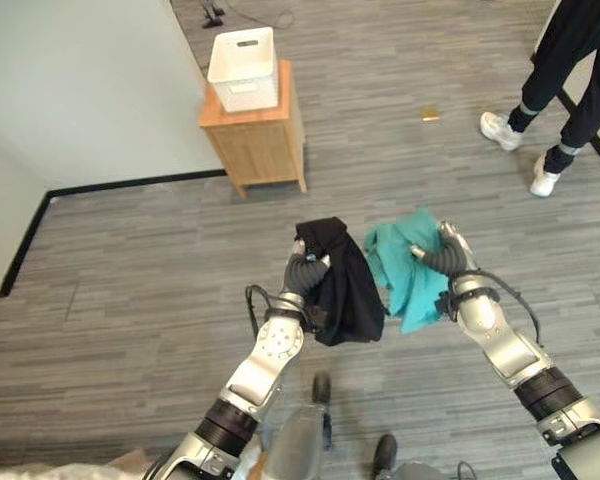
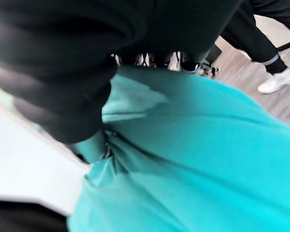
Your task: Pick up bed clothes into laundry basket.
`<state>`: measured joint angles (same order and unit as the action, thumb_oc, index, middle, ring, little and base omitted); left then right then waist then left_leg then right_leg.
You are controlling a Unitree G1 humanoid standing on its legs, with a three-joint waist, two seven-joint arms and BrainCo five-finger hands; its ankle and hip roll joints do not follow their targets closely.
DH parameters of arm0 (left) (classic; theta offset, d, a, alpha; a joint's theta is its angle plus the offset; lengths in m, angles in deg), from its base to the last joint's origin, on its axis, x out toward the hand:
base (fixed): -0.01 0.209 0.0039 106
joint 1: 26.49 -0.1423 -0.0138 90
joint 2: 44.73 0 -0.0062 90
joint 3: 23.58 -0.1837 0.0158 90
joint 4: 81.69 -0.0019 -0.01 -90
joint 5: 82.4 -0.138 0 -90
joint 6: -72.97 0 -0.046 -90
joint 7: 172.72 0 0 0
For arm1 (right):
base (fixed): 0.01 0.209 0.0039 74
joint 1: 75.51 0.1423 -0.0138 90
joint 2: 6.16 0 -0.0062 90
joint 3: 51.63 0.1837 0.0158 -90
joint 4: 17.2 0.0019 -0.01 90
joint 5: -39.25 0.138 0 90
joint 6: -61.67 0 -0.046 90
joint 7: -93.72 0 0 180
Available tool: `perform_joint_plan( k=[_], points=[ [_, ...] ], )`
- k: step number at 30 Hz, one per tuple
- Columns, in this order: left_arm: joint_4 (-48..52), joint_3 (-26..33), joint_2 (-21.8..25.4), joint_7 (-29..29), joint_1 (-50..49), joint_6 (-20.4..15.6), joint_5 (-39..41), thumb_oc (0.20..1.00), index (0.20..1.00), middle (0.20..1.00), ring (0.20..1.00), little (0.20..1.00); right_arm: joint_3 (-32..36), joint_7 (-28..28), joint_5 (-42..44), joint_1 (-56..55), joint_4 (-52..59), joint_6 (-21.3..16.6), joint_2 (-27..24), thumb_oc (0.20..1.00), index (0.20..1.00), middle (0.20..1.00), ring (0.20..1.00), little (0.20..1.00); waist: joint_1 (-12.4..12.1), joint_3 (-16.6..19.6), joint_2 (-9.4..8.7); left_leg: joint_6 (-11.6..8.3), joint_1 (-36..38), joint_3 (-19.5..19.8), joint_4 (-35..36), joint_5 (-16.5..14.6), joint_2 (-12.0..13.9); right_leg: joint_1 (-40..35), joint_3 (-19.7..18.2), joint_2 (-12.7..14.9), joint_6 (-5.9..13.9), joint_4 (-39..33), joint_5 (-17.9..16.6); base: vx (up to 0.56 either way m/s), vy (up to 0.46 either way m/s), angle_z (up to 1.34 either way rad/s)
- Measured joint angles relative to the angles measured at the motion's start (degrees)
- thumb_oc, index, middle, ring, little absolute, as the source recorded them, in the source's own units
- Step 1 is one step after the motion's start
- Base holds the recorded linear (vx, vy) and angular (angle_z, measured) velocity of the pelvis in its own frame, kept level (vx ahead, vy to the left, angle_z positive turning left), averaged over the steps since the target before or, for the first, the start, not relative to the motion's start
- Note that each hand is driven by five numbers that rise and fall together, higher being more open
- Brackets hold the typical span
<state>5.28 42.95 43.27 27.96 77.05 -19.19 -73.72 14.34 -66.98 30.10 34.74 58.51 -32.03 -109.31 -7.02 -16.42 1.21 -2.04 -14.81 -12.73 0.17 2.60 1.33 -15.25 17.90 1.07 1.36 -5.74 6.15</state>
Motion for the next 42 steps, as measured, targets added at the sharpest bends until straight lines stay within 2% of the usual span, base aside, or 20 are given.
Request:
perform_joint_plan(
  k=[2, 4, 7, 8, 11, 12, 13, 14, 16, 21, 23, 24, 27, 28, 31, 33, 36, 39, 41, 42],
  points=[
    [0.98, -0.13, 0.54, -0.04, -2.05, 0.23, 0.01, 0.2, 0.2, 0.2, 0.2, 0.2, -0.03, -0.25, -0.32, -0.8, 0.44, 0.05, 0.35, 0.2, 0.2, 0.2, 0.2, 0.2, -1.28, 1.2, 2.32, 1.41, 3.46, 0.85, 1.85, 1.21, 0.03, -4.22, -2.22, -0.64, 1.37, -0.02, 4.74, 0.61, -0.002, -0.28],
    [1.44, -0.41, 1.49, 0.36, -3.29, 0.42, 0.01, 0.2, 0.2, 0.2, 0.2, 0.2, -0.05, -0.96, -2.26, -1.79, 1.96, 0.12, 1.56, 0.2, 0.2, 0.2, 0.2, 0.2, -3.12, 2.01, 0.68, 1.3, 5.62, 0.76, 1.52, 3.97, -2.92, -3.67, -5.32, 2.65, 3.6, 5.77, 6.43, 0.4, 0.01, -0.53],
    [1.81, -1.49, 1.95, 0.91, -1.28, 1.13, 0.01, 0.2, 0.2, 0.2, 0.2, 0.2, 0.04, -0.89, -2.27, -2.58, 2.73, 0.03, 2.44, 0.2, 0.2, 0.2, 0.2, 0.2, -2.29, 2.54, -0.42, 3.2, 8.84, 1.05, 2.26, 4.91, -6.31, 3.66, -5.75, 8.34, 8.59, 27.86, 10.35, 0.33, 0.062, 0.13],
    [1.5, -1.93, 1.99, 1.62, 0.88, 1.47, 0.03, 0.2, 0.2, 0.2, 0.2, 0.2, 0.93, -0.84, -2.15, -2.33, 2.55, 0.05, 3.27, 0.2, 0.2, 0.2, 0.2, 0.2, -1.1, 2.24, -0.74, 3.62, 10.0, 2.84, 2.08, 4.05, -7.3, 11.15, -8.42, 9.21, 12.07, 45.93, 7.96, 0.35, 0.08, 0.59],
    [1.04, -2.91, 1.57, 2.57, 4.27, 1.8, 0.04, 0.2, 0.2, 0.2, 0.2, 0.2, 1.35, -0.71, -1.92, -3.53, 2.97, 0.15, 5.08, 0.2, 0.2, 0.2, 0.2, 0.2, 0.71, 1.51, 0.06, 5.43, 14.24, 7.17, 2.04, -0.47, -6.92, 19.6, -8.09, 9.22, 11.43, 55.15, 9.04, 0.43, -0.028, 0.45],
    [0.82, -3.01, 1.53, 3.3, 5.55, 1.84, 0.04, 0.2, 0.2, 0.2, 0.2, 0.2, 1.68, -0.82, -1.83, -3.49, 3.15, -0.09, 6.16, 0.2, 0.2, 0.2, 0.2, 0.2, 2.07, 0.5, 0.77, 4.95, 16.13, 7.67, 1.71, -0.34, -6.69, 22.74, -6.77, 10.02, 9.44, 55.8, 10.39, 0.39, -0.123, 0.61],
    [0.74, -3.4, 1.11, 3.31, 6.3, 1.81, 0.03, 0.2, 0.2, 0.2, 0.2, 0.2, 1.81, -0.95, -1.38, -4.65, 3.62, -0.07, 6.37, 0.2, 0.2, 0.2, 0.2, 0.2, 3.86, 0.19, 1.93, 3.2, 18.13, 10.5, 1.84, -1.65, -6.42, 24.46, -3.78, 9.6, 7.12, 47.49, 11.41, 0.64, -0.256, 0.88],
    [1.22, -3.43, 1.41, 3.3, 6.98, 1.46, 0.03, 0.2, 0.2, 0.2, 0.2, 0.2, 1.92, -1.02, -0.89, -5.37, 4.07, -0.06, 6.54, 0.2, 0.2, 0.2, 0.2, 0.2, 4.73, -0.15, 2.1, 3.52, 19.41, 10.37, 2.12, -1.55, -6.23, 25.83, -2.37, 9.06, 5.95, 38.71, 10.31, 0.27, -0.145, 0.84],
    [2.0, -3.02, 1.65, 3.16, 6.22, 1.32, 0.02, 0.2, 0.2, 0.2, 0.2, 0.2, 2.33, -1.1, -0.24, -6.45, 4.4, -0.07, 6.37, 0.2, 0.2, 0.2, 0.2, 0.2, 5.59, 0.2, 1.73, 3.24, 21.89, 11.38, 2.99, -3.4, -7.0, 28.16, -2.55, 7.64, 5.23, 28.13, 6.41, 0.36, -0.199, 0.59],
    [1.68, -1.91, 2.07, 2.68, 4.54, 1.1, -0.11, 0.2, 0.2, 0.2, 0.2, 0.2, 3.59, -1.03, 0.17, -5.86, 4.34, 0.05, 5.22, 0.2, 0.2, 0.2, 0.2, 0.2, 6.3, 1.23, 2.0, 1.83, 24.71, 15.69, 3.76, -6.77, -7.25, 29.44, -2.32, 4.42, 4.06, 10.12, -9.37, 0.44, -0.236, 0.43],
    [-0.62, -1.87, 1.81, 2.52, 4.01, 1.19, -0.1, 0.2, 0.2, 0.2, 0.2, 0.2, 3.21, -1.04, 0.0, -5.92, 3.96, 0.13, 5.27, 0.2, 0.2, 0.2, 0.2, 0.2, 6.5, 1.43, 1.65, -0.65, 28.02, 15.95, 3.53, -8.48, -7.35, 25.34, 0.95, 5.35, 1.97, 2.04, -18.53, 0.36, -0.228, 0.12],
    [-0.95, -1.62, 1.4, 2.4, 3.3, 1.27, -0.1, 0.2, 0.2, 0.2, 0.2, 0.2, 3.05, -1.11, -0.14, -5.83, 3.39, 0.24, 4.85, 0.2, 0.2, 0.2, 0.2, 0.2, 6.65, 1.45, 2.85, -1.07, 29.44, 16.36, 3.51, -9.19, -6.35, 23.79, 1.99, 4.14, -1.4, 1.79, -19.09, 0.42, -0.3, 0.09],
    [-1.1, -1.66, -2.09, 1.36, 1.24, 1.37, -0.02, 0.2, 0.2, 0.2, 0.2, 0.2, 3.11, -1.11, -1.54, -7.01, 1.38, 0.88, 3.38, 0.2, 0.2, 0.2, 0.2, 0.2, 6.93, 1.92, 2.95, -3.05, 28.14, 12.77, -8.59, -9.95, -4.42, 16.48, 1.61, 3.27, -3.98, 0.89, -15.59, 0.42, -0.397, 0.24],
    [-1.03, -1.44, -2.54, 1.2, 1.11, 1.15, 0.01, 0.2, 0.2, 0.2, 0.2, 0.2, 3.13, -1.13, -1.73, -7.12, 1.48, 0.86, 2.51, 0.2, 0.2, 0.2, 0.2, 0.2, 6.91, 2.27, 2.93, -3.4, 27.6, 11.71, -12.17, -8.51, -3.78, 15.41, 1.95, 2.4, -3.51, 1.0, -14.32, 0.21, -0.34, 0.0],
    [-0.52, -0.37, -1.52, 0.96, 0.69, -0.16, 0.19, 0.2, 0.2, 0.2, 0.2, 0.2, 3.26, -1.16, -2.04, -5.48, 2.15, 0.15, 3.16, 0.2, 0.2, 0.2, 0.2, 0.2, 4.27, 2.99, 1.26, -2.32, 15.6, 9.26, -38.3, -6.03, -1.4, 12.52, 0.97, 1.51, -5.58, 0.72, -10.16, 0.32, -0.33, -0.35],
    [-0.35, -0.7, -0.74, 0.93, 0.83, -0.28, 0.21, 0.2, 0.2, 0.2, 0.2, 0.2, 2.54, -1.4, -1.96, -4.82, 1.94, 0.48, 4.24, 0.2, 0.2, 0.2, 0.2, 0.2, 2.86, 2.36, -0.72, -2.33, 11.12, 6.86, -43.58, -7.74, 0.64, 11.51, -1.7, 1.73, -5.7, 1.27, -7.61, 0.25, -0.129, -0.28],
    [-0.04, -0.67, 0.29, 0.94, 0.4, -0.08, 0.24, 0.2, 0.2, 0.2, 0.2, 0.2, 0.45, -2.69, -1.73, -3.78, 2.26, 0.49, 5.36, 0.2, 0.2, 0.2, 0.2, 0.2, 0.53, 0.98, -3.09, -2.15, 5.06, 3.66, -32.06, -9.09, 1.61, 8.22, -4.95, 3.35, -4.78, 0.02, -6.75, 0.32, -0.028, -0.61],
    [-0.01, -0.59, 0.17, 0.89, -0.32, -0.08, 0.24, 0.2, 0.2, 0.2, 0.2, 0.2, -1.32, -3.48, -1.56, -4.68, 2.26, 0.46, 5.12, 0.2, 0.2, 0.2, 0.2, 0.2, 0.5, 0.81, -1.98, 0.05, 4.76, 1.87, -11.89, -5.05, 1.75, 4.52, -4.43, 3.55, -2.11, 0.06, -5.07, 0.3, -0.02, -0.35],
    [0.0, -0.86, -0.43, 0.83, -0.91, -0.1, 0.22, 0.2, 0.2, 0.2, 0.2, 0.2, -1.6, -3.62, -1.59, -5.94, 1.99, 0.5, 4.59, 0.2, 0.2, 0.2, 0.2, 0.2, 0.17, 1.17, -1.0, -0.04, 3.49, 0.37, -4.52, -1.6, 0.98, 2.01, -4.5, 3.52, -0.28, -0.17, -3.01, 0.53, -0.062, 0.0],
    [0.34, -0.64, -0.61, 0.28, -1.38, 0.12, 0.19, 0.2, 0.2, 0.2, 0.2, 0.2, -0.15, -4.47, -0.71, -8.15, 4.56, 0.56, 2.82, 0.2, 0.2, 0.2, 0.2, 0.2, 0.8, 1.89, 0.45, -1.1, 4.15, -6.17, -1.77, -2.02, 2.23, 0.91, -2.42, 2.98, 1.42, -0.12, -0.49, 0.43, -0.032, 0.34]
  ],
)
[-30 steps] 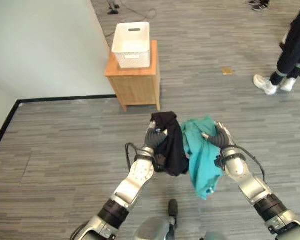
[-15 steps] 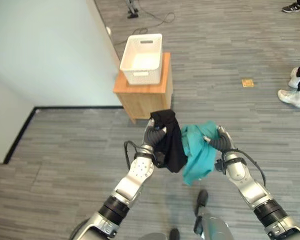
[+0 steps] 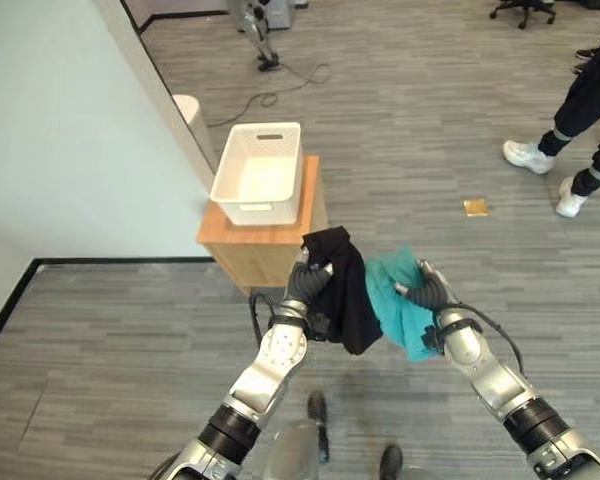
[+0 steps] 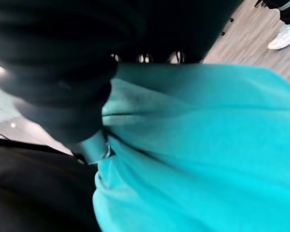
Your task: Pick up bed clothes into laundry basket.
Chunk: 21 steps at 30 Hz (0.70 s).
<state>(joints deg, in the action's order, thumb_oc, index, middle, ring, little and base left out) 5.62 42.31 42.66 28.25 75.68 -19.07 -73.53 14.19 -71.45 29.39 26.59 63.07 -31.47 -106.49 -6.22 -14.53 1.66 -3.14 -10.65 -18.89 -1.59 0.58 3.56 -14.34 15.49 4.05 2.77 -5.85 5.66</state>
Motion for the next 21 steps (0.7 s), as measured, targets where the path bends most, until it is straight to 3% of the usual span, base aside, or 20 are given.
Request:
perform_joint_plan(
  k=[1, 2, 3, 4, 6, 9, 10, 11, 13, 16, 17, 18, 20, 21],
  points=[
    [0.18, 0.42, 0.43, -0.7, -0.52, 0.12, -0.18, 0.2, 0.2, 0.2, 0.2, 0.2, 1.99, -0.77, 1.23, -2.64, 2.56, -0.99, -2.89, 0.2, 0.2, 0.2, 0.2, 0.2, 0.01, 0.03, 0.61, 1.26, 0.5, -4.34, -0.5, 2.67, 0.81, -2.16, 0.47, -0.2, 2.1, -0.12, 2.14, 0.71, -0.02, 0.52],
    [0.28, 1.74, 1.21, -0.86, -1.36, 0.82, -0.17, 0.2, 0.2, 0.2, 0.2, 0.2, 2.75, -1.51, 1.5, -3.31, 2.53, -0.97, -4.3, 0.2, 0.2, 0.2, 0.2, 0.2, 0.23, 0.45, -0.86, 1.3, 1.59, -9.06, -1.57, 2.91, 0.45, -3.16, 0.76, 1.76, 3.02, 0.26, 3.52, 0.46, 0.022, 0.35],
    [0.37, 2.05, 1.95, -0.85, -1.36, 1.08, -0.17, 0.2, 0.2, 0.2, 0.2, 0.2, 3.44, -1.66, 1.56, -3.2, 2.5, -0.92, -4.8, 0.2, 0.2, 0.2, 0.2, 0.2, 0.13, 0.55, -1.13, 1.45, 1.96, -9.51, -1.55, 3.39, -0.3, -3.19, 0.8, 2.72, 3.78, 1.08, 4.02, 0.59, 0.016, 0.14],
    [0.78, 3.02, 3.75, -0.83, -1.37, 1.43, -0.17, 0.2, 0.2, 0.2, 0.2, 0.2, 4.4, -1.79, 2.05, -2.7, 2.56, -0.91, -4.28, 0.2, 0.2, 0.2, 0.2, 0.2, 0.01, 0.46, -1.46, 3.59, 2.98, -10.09, -1.53, 2.63, -1.68, -3.5, 1.15, 4.08, 3.5, 1.38, 3.99, 0.44, 0.019, -0.14],
    [2.04, 3.75, 4.92, -0.86, -1.45, 2.35, -0.18, 0.2, 0.2, 0.2, 0.2, 0.2, 4.04, -2.56, 3.22, -2.31, 2.65, -0.96, -2.68, 0.2, 0.2, 0.2, 0.2, 0.2, -1.46, 0.57, -1.89, 8.2, 6.9, -10.88, -0.98, 1.62, -3.5, -4.41, 0.97, 4.21, 4.16, 3.3, 4.13, 0.43, 0.053, -0.19],
    [3.48, 3.51, 4.66, -0.8, -0.88, 2.22, -0.17, 0.2, 0.2, 0.2, 0.2, 0.2, 3.23, -2.9, 3.17, -2.12, 2.66, -1.24, -1.12, 0.2, 0.2, 0.2, 0.2, 0.2, -2.0, 1.3, -2.61, 9.27, 10.01, -10.14, 0.6, 0.06, -4.99, -4.02, 2.94, 4.39, 5.19, 8.04, 4.06, 0.22, 0.089, 0.12],
    [3.66, 3.13, 4.34, -0.81, -0.21, 2.22, -0.18, 0.2, 0.2, 0.2, 0.2, 0.2, 3.45, -2.89, 3.14, -2.11, 2.59, -1.28, -0.15, 0.2, 0.2, 0.2, 0.2, 0.2, -1.92, 1.47, -2.85, 9.49, 10.89, -9.52, 1.47, 0.09, -5.08, -3.46, 3.03, 4.68, 6.27, 11.2, 4.23, 0.22, 0.055, 0.32],
    [3.57, 2.08, 4.49, -0.63, 1.05, 2.25, -0.19, 0.2, 0.2, 0.2, 0.2, 0.2, 3.52, -2.91, 3.1, -2.07, 2.6, -1.3, 0.03, 0.2, 0.2, 0.2, 0.2, 0.2, -1.89, 1.5, -2.91, 9.61, 10.9, -8.5, 1.41, -0.37, -5.07, -1.16, 3.74, 5.03, 8.94, 17.18, 4.32, 0.12, 0.02, 0.51],
    [2.56, 0.15, 3.03, -0.26, 4.06, 2.29, -0.21, 0.2, 0.2, 0.2, 0.2, 0.2, 3.86, -2.87, 3.06, -2.91, 2.38, -0.95, 0.04, 0.2, 0.2, 0.2, 0.2, 0.2, 0.16, 1.49, -2.25, 9.63, 12.02, -4.33, 2.23, -0.03, -3.9, 7.67, 3.61, 6.93, 12.05, 38.34, 3.36, 0.15, -0.007, 0.94],
    [2.59, -0.42, 3.6, 1.13, 4.78, 2.0, -0.3, 0.2, 0.2, 0.2, 0.2, 0.2, 3.92, -2.76, 2.99, -1.41, 2.81, -1.31, 0.51, 0.2, 0.2, 0.2, 0.2, 0.2, 1.69, 1.35, -2.67, 9.82, 15.29, -1.48, 3.59, -0.68, -3.8, 15.89, 3.99, 11.57, 12.24, 49.21, 3.64, 0.17, -0.012, 0.65],
    [2.66, -0.53, 3.29, 1.39, 5.2, 2.03, -0.29, 0.2, 0.2, 0.2, 0.2, 0.2, 4.62, -2.66, 2.92, -0.69, 3.42, -1.27, 0.13, 0.2, 0.2, 0.2, 0.2, 0.2, 2.52, 1.12, -1.72, 10.32, 15.33, 0.79, 3.63, -2.01, -3.52, 18.14, 7.06, 13.73, 9.28, 45.25, 5.26, 0.36, -0.146, 0.73],
    [2.85, -0.33, 2.9, 1.43, 5.76, 2.02, -0.3, 0.2, 0.2, 0.2, 0.2, 0.2, 5.1, -1.83, 2.22, -0.39, 4.52, -1.18, -0.61, 0.2, 0.2, 0.2, 0.2, 0.2, 3.27, 0.76, -0.57, 9.81, 15.5, 2.36, 3.95, -1.42, -3.31, 19.39, 7.56, 13.78, 8.22, 38.91, 4.92, 0.19, -0.153, 0.76],
    [2.89, -0.41, 2.31, 1.26, 5.79, 1.98, -0.48, 0.2, 0.2, 0.2, 0.2, 0.2, 5.16, -1.22, 0.28, -0.37, 4.97, -1.13, -2.04, 0.2, 0.2, 0.2, 0.2, 0.2, 4.61, 0.48, 0.35, 9.02, 16.01, 5.27, 4.85, -0.87, -3.05, 19.08, 6.75, 12.52, 6.24, 26.66, 3.53, 0.18, -0.175, 0.78],
    [2.86, -0.6, 2.25, 1.2, 5.75, 1.97, -0.6, 0.2, 0.2, 0.2, 0.2, 0.2, 5.7, -0.84, -1.53, -0.31, 4.99, -1.03, -2.92, 0.2, 0.2, 0.2, 0.2, 0.2, 4.34, 0.36, 0.18, 8.33, 16.33, 6.91, 4.83, -0.43, -2.84, 19.2, 5.36, 11.21, 5.52, 16.37, -0.02, 0.17, -0.154, 0.68]
  ],
)
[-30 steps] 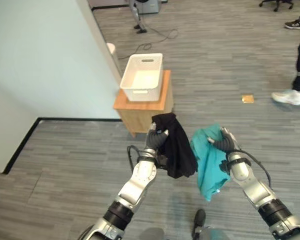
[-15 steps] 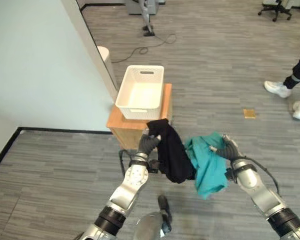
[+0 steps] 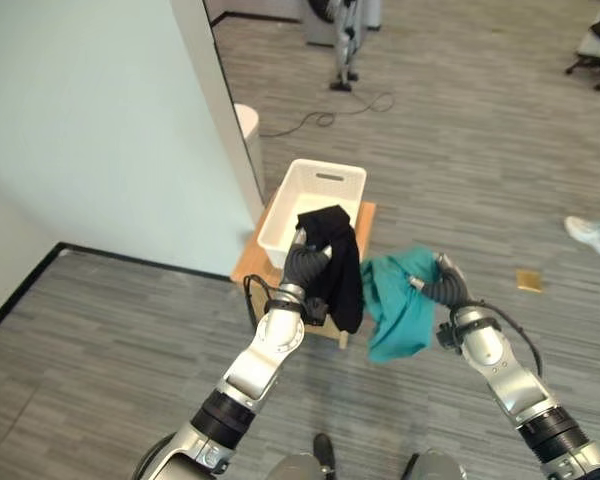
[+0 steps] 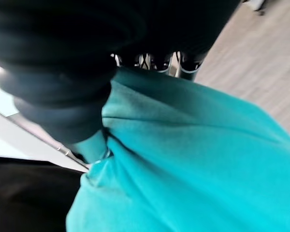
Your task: Pick up bed clothes into laundry basket.
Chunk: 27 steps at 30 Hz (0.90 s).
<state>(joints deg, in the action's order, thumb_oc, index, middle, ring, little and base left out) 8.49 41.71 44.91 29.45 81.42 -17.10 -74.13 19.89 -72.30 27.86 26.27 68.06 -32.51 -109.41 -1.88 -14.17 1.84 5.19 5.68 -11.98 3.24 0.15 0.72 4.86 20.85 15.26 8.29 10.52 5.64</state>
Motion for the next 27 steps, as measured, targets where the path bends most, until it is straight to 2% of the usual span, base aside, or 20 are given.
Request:
perform_joint_plan(
  k=[2, 3, 4, 5, 6, 7, 8, 9, 10, 13, 14, 15, 17, 18, 19, 20, 22, 23, 25, 27],
  points=[
    [-0.12, -0.33, -0.05, 0.0, -0.28, 0.02, -0.03, 0.2, 0.2, 0.2, 0.2, 0.2, 0.39, 1.08, -1.82, 0.03, 0.27, 0.17, -1.53, 0.2, 0.2, 0.2, 0.2, 0.2, 0.43, 0.04, -0.29, -1.25, 0.79, 1.71, 1.02, 0.55, 0.07, -1.24, -6.03, -2.83, -0.02, -10.19, -5.45, 0.13, -0.1, 0.68],
    [0.05, -0.58, 0.6, -0.04, -0.3, 0.0, -0.1, 0.2, 0.2, 0.2, 0.2, 0.2, 0.98, 2.14, -2.39, 0.27, 0.43, 0.25, -1.56, 0.2, 0.2, 0.2, 0.2, 0.2, 0.05, 0.22, -2.37, -2.49, 1.88, 2.72, 1.72, 0.37, -1.02, -1.89, -9.04, -3.46, -0.53, -13.08, -8.75, 0.18, -0.123, 0.63],
    [-0.36, -0.55, 0.65, 0.03, -0.4, 0.01, -0.11, 0.2, 0.2, 0.2, 0.2, 0.2, 1.2, 2.33, -2.96, 0.56, 0.51, 0.34, -1.85, 0.2, 0.2, 0.2, 0.2, 0.2, 0.35, 0.08, -2.86, -4.08, 2.98, 3.75, 1.93, 0.02, -1.18, -3.32, -10.95, -3.82, -0.92, -14.04, -13.42, 0.17, -0.176, 0.33],
    [0.05, 0.0, 0.01, -0.27, -2.09, 0.06, -0.07, 0.2, 0.2, 0.2, 0.2, 0.2, 1.8, 1.82, -2.44, 1.84, 1.25, 0.5, -4.07, 0.2, 0.2, 0.2, 0.2, 0.2, -0.18, 0.48, -1.72, -5.23, 4.31, 3.37, 1.91, -0.6, 0.42, -4.93, -10.81, -5.41, -1.34, -15.46, -15.34, 0.19, -0.269, 0.06],
    [0.53, 0.15, -0.4, -0.76, -2.67, -0.07, -0.11, 0.2, 0.2, 0.2, 0.2, 0.2, 2.16, 1.77, -0.13, 3.32, 2.21, -0.44, -9.46, 0.2, 0.2, 0.2, 0.2, 0.2, -0.66, 0.47, -0.68, -6.28, 4.68, 3.06, 1.87, -0.98, 1.35, -5.61, -10.18, -6.34, -2.49, -16.34, -16.3, 0.1, -0.222, -0.13],
    [0.17, 0.42, -1.02, -1.08, -2.63, -0.2, -0.09, 0.2, 0.2, 0.2, 0.2, 0.2, 4.79, 2.31, 1.92, 5.55, 0.89, -1.52, -14.85, 0.2, 0.2, 0.2, 0.2, 0.2, -0.73, 0.55, -0.66, -6.34, 4.59, 2.56, 1.71, -0.99, 2.35, -5.65, -9.79, -7.46, -2.65, -16.34, -16.21, 0.06, -0.125, -0.05],
    [-1.04, 1.22, -1.69, -1.63, -2.18, -0.33, -0.05, 0.2, 0.2, 0.2, 0.2, 0.2, 4.43, 2.63, 5.17, 10.38, -3.94, -2.32, -19.57, 0.2, 0.2, 0.2, 0.2, 0.2, -0.29, 0.92, 0.08, -6.7, 4.96, 1.95, 1.55, -1.23, 3.01, -6.13, -9.29, -8.4, -3.14, -16.33, -15.87, 0.1, -0.19, -0.09],
    [-2.99, 1.21, -2.65, -2.35, -0.68, -0.31, -0.02, 0.2, 0.2, 0.2, 0.2, 0.2, 5.85, 2.59, 7.56, 15.05, -8.17, -1.4, -26.93, 0.2, 0.2, 0.2, 0.2, 0.2, -0.85, 0.91, -0.04, -7.18, 4.63, 0.88, 0.77, -1.61, 4.15, -5.94, -9.26, -9.26, -3.22, -16.31, -15.82, 0.13, -0.254, -0.01],
    [-4.0, 1.85, -3.48, -2.41, -0.63, -0.47, 0.02, 0.2, 0.2, 0.2, 0.2, 0.2, 4.2, 2.69, 10.75, 21.61, -13.42, -2.12, -31.5, 0.2, 0.2, 0.2, 0.2, 0.2, 0.04, 1.07, -0.08, -7.86, 5.23, 0.52, 1.2, -1.62, 5.28, -6.55, -8.24, -10.21, -4.33, -16.33, -14.88, 0.13, -0.303, -0.08],
    [-7.58, 0.77, -4.56, -2.89, -0.18, -0.61, 0.41, 0.2, 0.2, 0.2, 0.2, 0.2, -4.06, 2.24, 15.09, 40.58, -24.29, -1.09, -39.2, 0.2, 0.2, 0.2, 0.2, 0.2, 0.02, 1.82, -0.61, -8.98, 5.4, -1.26, 0.15, -1.19, 6.57, -6.97, -7.7, -11.4, -5.15, -16.33, -14.2, -0.02, -0.145, 0.01],
    [-7.99, 0.59, -4.39, -2.93, -0.24, -0.6, 0.48, 0.2, 0.2, 0.2, 0.2, 0.2, -4.64, 2.21, 15.53, 42.51, -24.33, -1.2, -39.06, 0.2, 0.2, 0.2, 0.2, 0.2, -0.22, 1.95, -0.84, -8.97, 5.27, -1.7, -0.42, -0.91, 6.9, -7.14, -7.41, -11.48, -5.31, -16.31, -13.47, -0.05, -0.172, 0.1],
    [-9.17, 0.39, -3.9, -3.1, 0.1, -0.67, 0.6, 0.2, 0.2, 0.2, 0.2, 0.2, -8.84, 1.98, 15.95, 48.2, -25.65, -1.03, -38.57, 0.2, 0.2, 0.2, 0.2, 0.2, -0.02, 1.9, -1.97, -10.04, 2.65, -2.39, -6.41, -1.62, 7.17, -7.52, -6.86, -10.97, -5.99, -16.53, -13.04, 0.03, -0.126, 0.08],
    [-10.41, -0.26, -4.17, -3.07, -0.02, -0.7, 0.64, 0.2, 0.2, 0.2, 0.2, 0.2, -13.73, 1.84, 15.83, 54.24, -25.75, -0.7, -37.05, 0.2, 0.2, 0.2, 0.2, 0.2, -3.33, 1.74, -3.98, -11.06, -4.55, -2.13, -21.77, -1.2, 7.85, -8.07, -4.4, -8.92, -7.88, -16.63, -11.65, 0.08, -0.099, -0.13],
    [-10.36, -0.43, -3.98, -3.11, -0.04, -0.73, 0.64, 0.2, 0.2, 0.2, 0.2, 0.2, -14.98, 1.86, 15.77, 55.93, -25.83, -0.15, -35.92, 0.2, 0.2, 0.2, 0.2, 0.2, -3.42, 1.36, -4.65, -11.55, -8.48, -1.96, -27.67, -1.28, 9.06, -8.41, -3.03, -8.62, -8.09, -16.63, -11.27, 0.2, 0.104, -0.01],
    [-10.17, -0.79, -3.63, -3.16, -0.1, -0.81, 0.65, 0.2, 0.2, 0.2, 0.2, 0.2, -16.45, 1.84, 15.73, 56.9, -25.44, 0.32, -34.53, 0.2, 0.2, 0.2, 0.2, 0.2, -3.34, 1.63, -5.16, -12.39, -9.76, -3.77, -25.36, -2.21, 9.28, -8.31, -1.32, -7.71, -8.09, -16.62, -11.28, 0.24, 0.17, 0.33],
    [-9.96, -1.1, -3.91, -3.45, -0.09, -1.02, 0.64, 0.2, 0.2, 0.2, 0.2, 0.2, -17.32, 1.57, 15.66, 57.02, -25.47, 0.33, -34.01, 0.2, 0.2, 0.2, 0.2, 0.2, -3.16, 1.67, -5.43, -12.0, -10.1, -5.94, -18.86, -1.88, 9.15, -8.3, -0.11, -7.5, -7.6, -16.65, -10.95, 0.25, 0.161, 0.47],
    [-10.45, -2.18, -4.58, -4.6, 0.07, -1.25, 0.64, 0.2, 0.2, 0.2, 0.2, 0.2, -18.07, 0.5, 13.95, 56.01, -27.93, 1.62, -31.57, 0.2, 0.2, 0.2, 0.2, 0.2, -2.77, 2.61, -3.8, -10.13, -8.45, -10.3, -1.41, 1.95, 9.22, -8.32, 2.31, -8.58, -7.45, -16.63, -10.77, 0.35, 0.148, 0.53],
    [-11.88, -2.61, -4.69, -4.67, 0.11, -1.84, 0.65, 0.2, 0.2, 0.2, 0.2, 0.2, -19.13, 0.34, 13.43, 55.36, -30.18, 2.21, -30.68, 0.2, 0.2, 0.2, 0.2, 0.2, -2.82, 2.84, -3.38, -10.91, -8.68, -11.33, 2.39, 2.78, 10.3, -8.63, 3.04, -9.02, -6.39, -16.71, -9.61, 0.36, 0.173, 0.39],
    [-12.31, -2.64, -4.84, -4.67, -0.59, -1.78, 0.68, 0.2, 0.2, 0.2, 0.2, 0.2, -20.1, -0.39, 13.11, 55.46, -30.92, 3.28, -30.13, 0.2, 0.2, 0.2, 0.2, 0.2, -2.84, 3.47, -2.18, -11.17, -8.11, -10.62, 2.21, 2.69, 11.06, -8.7, 3.71, -9.15, -6.09, -16.67, -9.5, 0.3, 0.164, 0.12],
    [-12.09, -2.53, -4.18, -4.74, -1.51, -1.74, 1.82, 0.2, 0.2, 0.2, 0.2, 0.2, -17.41, -0.35, 11.26, 52.8, -31.24, 3.47, -29.78, 0.2, 0.2, 0.2, 0.2, 0.2, -3.43, 3.82, -1.73, -9.6, -5.86, -11.02, 2.21, 5.28, 9.73, -10.55, 3.19, -7.56, -4.44, -16.59, -9.49, 0.33, 0.188, -0.11]
  ],
)
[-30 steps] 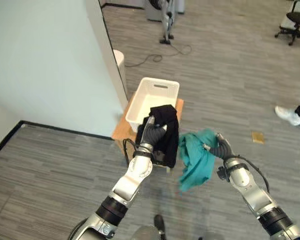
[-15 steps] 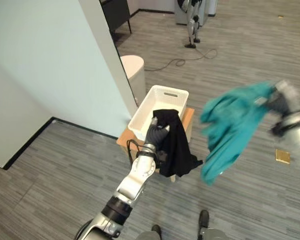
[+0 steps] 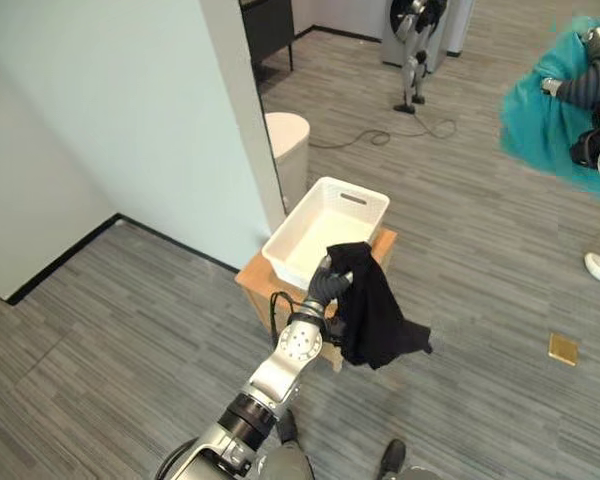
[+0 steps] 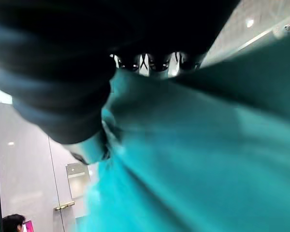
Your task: Pick up bed clothes into laundry basket.
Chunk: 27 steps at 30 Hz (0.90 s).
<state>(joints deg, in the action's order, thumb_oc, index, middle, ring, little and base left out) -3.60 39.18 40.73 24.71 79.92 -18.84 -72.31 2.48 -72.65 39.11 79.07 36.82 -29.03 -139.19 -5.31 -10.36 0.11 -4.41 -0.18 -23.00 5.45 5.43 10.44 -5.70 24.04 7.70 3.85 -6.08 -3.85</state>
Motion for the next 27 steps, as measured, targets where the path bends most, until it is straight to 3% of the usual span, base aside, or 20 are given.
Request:
perform_joint_plan(
  k=[1, 3, 4, 5, 7, 8, 9, 10, 11, 12, 14, 17, 27],
  points=[
    [1.28, 0.05, 1.46, -0.04, -1.76, -0.02, 0.86, 0.2, 0.2, 0.2, 0.2, 0.2, 0.22, 0.04, -0.42, -0.58, 0.05, 0.09, 0.03, 0.2, 0.2, 0.2, 0.2, 0.2, -0.45, 0.32, -0.29, 0.16, 2.1, -1.35, 0.22, 0.0, -2.65, -1.56, 0.45, 2.9, 2.12, 1.2, 0.98, 0.24, 0.165, -0.17],
    [2.06, -0.09, 2.37, 0.06, -2.81, -0.09, 0.95, 0.2, 0.2, 0.2, 0.2, 0.2, 2.86, 0.39, -1.77, -2.01, 0.98, 0.08, -0.03, 0.2, 0.2, 0.2, 0.2, 0.2, 0.3, 0.36, -0.62, 2.61, 3.17, -1.33, 0.35, -0.41, -4.93, 0.27, 0.67, 7.27, 5.82, 9.42, 1.27, 0.15, 0.082, 0.12],
    [1.95, -0.29, 2.73, 0.08, -2.91, -0.07, 0.94, 0.2, 0.2, 0.2, 0.2, 0.2, 3.48, 0.54, -1.86, -2.87, 1.51, 0.08, -0.23, 0.2, 0.2, 0.2, 0.2, 0.2, 0.49, 0.39, -0.37, 3.83, 3.63, -1.08, 0.25, -0.62, -5.26, 2.83, 0.61, 8.91, 6.02, 15.31, 1.55, 0.13, -0.009, 0.32],
    [1.6, -0.33, 2.89, 0.19, -2.31, -0.1, 0.89, 0.2, 0.2, 0.2, 0.2, 0.2, 3.63, 0.44, -2.07, -3.49, 1.7, -0.04, -0.72, 0.2, 0.2, 0.2, 0.2, 0.2, 0.74, 0.11, -0.53, 5.29, 3.86, 0.75, -0.03, -0.74, -5.82, 7.67, -0.56, 10.64, 6.1, 24.55, 4.07, 0.19, -0.062, 0.47],
    [0.16, -0.3, 2.52, 0.22, -0.76, -0.13, 0.86, 0.2, 0.2, 0.2, 0.2, 0.2, 3.83, 0.41, -2.07, -3.39, 1.53, -0.19, -1.31, 0.2, 0.2, 0.2, 0.2, 0.2, 1.41, -0.41, -0.86, 6.16, 3.45, 3.55, -0.05, -1.22, -5.96, 10.53, -3.3, 7.35, 5.17, 24.13, 7.19, 0.19, -0.068, 0.74],
    [-0.22, -0.33, 2.52, 0.09, -0.21, -0.13, 0.85, 0.2, 0.2, 0.2, 0.2, 0.2, 3.82, 0.31, -2.08, -3.32, 1.4, -0.63, -2.04, 0.2, 0.2, 0.2, 0.2, 0.2, 2.41, -1.26, -0.66, 6.36, 3.45, 5.42, -0.04, -1.06, -5.83, 10.42, -7.43, 3.21, 4.36, 17.82, 7.53, 0.1, -0.04, 0.97],
    [-0.17, -0.35, 2.65, -0.22, -0.3, -0.15, 0.87, 0.2, 0.2, 0.2, 0.2, 0.2, 3.89, 0.22, -2.11, -3.11, 1.1, -0.68, -2.57, 0.2, 0.2, 0.2, 0.2, 0.2, 2.11, -1.47, -1.4, 6.52, 3.79, 5.85, -0.04, -1.22, -7.04, 10.49, -6.74, 2.53, 3.54, 13.09, 5.41, 0.16, -0.067, 0.88],
    [-0.14, -0.16, 2.9, -0.27, -0.51, -0.19, 0.88, 0.2, 0.2, 0.2, 0.2, 0.2, 4.02, 0.24, -2.12, -2.73, 0.55, -0.59, -2.64, 0.2, 0.2, 0.2, 0.2, 0.2, 1.35, -1.94, -2.31, 6.51, 4.73, 5.87, -0.04, -1.66, -8.37, 10.62, -4.87, 3.12, 3.16, 10.24, 2.24, 0.13, -0.052, 0.57],
    [-0.2, -0.12, 3.99, -0.28, -1.07, -0.21, 0.88, 0.2, 0.2, 0.2, 0.2, 0.2, 3.94, 0.14, -2.15, -2.82, 0.32, -0.48, -2.59, 0.2, 0.2, 0.2, 0.2, 0.2, 0.45, -2.35, -3.68, 5.9, 6.24, 6.6, -0.03, -2.91, -10.27, 10.38, -5.35, 3.5, 0.68, 8.25, -4.14, 0.21, -0.08, 0.39],
    [-0.39, 0.06, 3.85, -0.27, -2.08, -0.1, 0.94, 0.2, 0.2, 0.2, 0.2, 0.2, 3.8, 0.09, -2.16, -2.92, -0.34, -0.6, -2.32, 0.2, 0.2, 0.2, 0.2, 0.2, 0.0, -2.21, -2.67, 5.71, 6.7, 7.17, -0.02, -3.29, -9.59, 8.99, -4.73, 3.26, 0.78, 7.96, -4.13, 0.19, -0.068, 0.35],
    [0.56, 0.38, 4.4, -0.4, -3.74, -0.21, 0.99, 0.2, 0.2, 0.2, 0.2, 0.2, 2.4, -0.21, -2.12, -1.34, -4.44, -0.18, -2.11, 0.2, 0.2, 0.2, 0.2, 0.2, -1.25, -2.15, -2.46, 4.74, 7.31, 7.96, -0.03, -3.94, -8.67, 4.4, -3.28, 1.15, 0.66, 0.31, -6.43, 0.16, -0.069, 0.16],
    [0.67, 1.04, 3.87, -1.51, -5.6, -0.23, 1.0, 0.2, 0.2, 0.2, 0.2, 0.2, -0.24, -0.41, -2.1, 2.88, -11.77, 1.23, -1.43, 0.2, 0.2, 0.2, 0.2, 0.2, -2.34, -2.13, -2.47, 4.02, 7.25, 8.24, -0.04, -4.41, -7.52, 4.32, -2.44, -0.14, 0.36, 0.2, -6.2, 0.12, -0.072, 0.05],
    [0.67, 1.46, 2.67, -2.08, -6.69, -0.23, 2.65, 0.2, 0.2, 0.2, 0.2, 0.2, -0.9, -0.43, -2.04, 3.98, -8.14, 1.39, -1.12, 0.2, 0.2, 0.2, 0.2, 0.2, -3.15, -2.18, -2.62, 3.25, 4.48, 11.41, -0.03, -4.16, -7.36, 5.28, 0.59, -0.24, 0.16, 0.19, -5.44, 0.02, -0.026, 0.16]
  ],
)
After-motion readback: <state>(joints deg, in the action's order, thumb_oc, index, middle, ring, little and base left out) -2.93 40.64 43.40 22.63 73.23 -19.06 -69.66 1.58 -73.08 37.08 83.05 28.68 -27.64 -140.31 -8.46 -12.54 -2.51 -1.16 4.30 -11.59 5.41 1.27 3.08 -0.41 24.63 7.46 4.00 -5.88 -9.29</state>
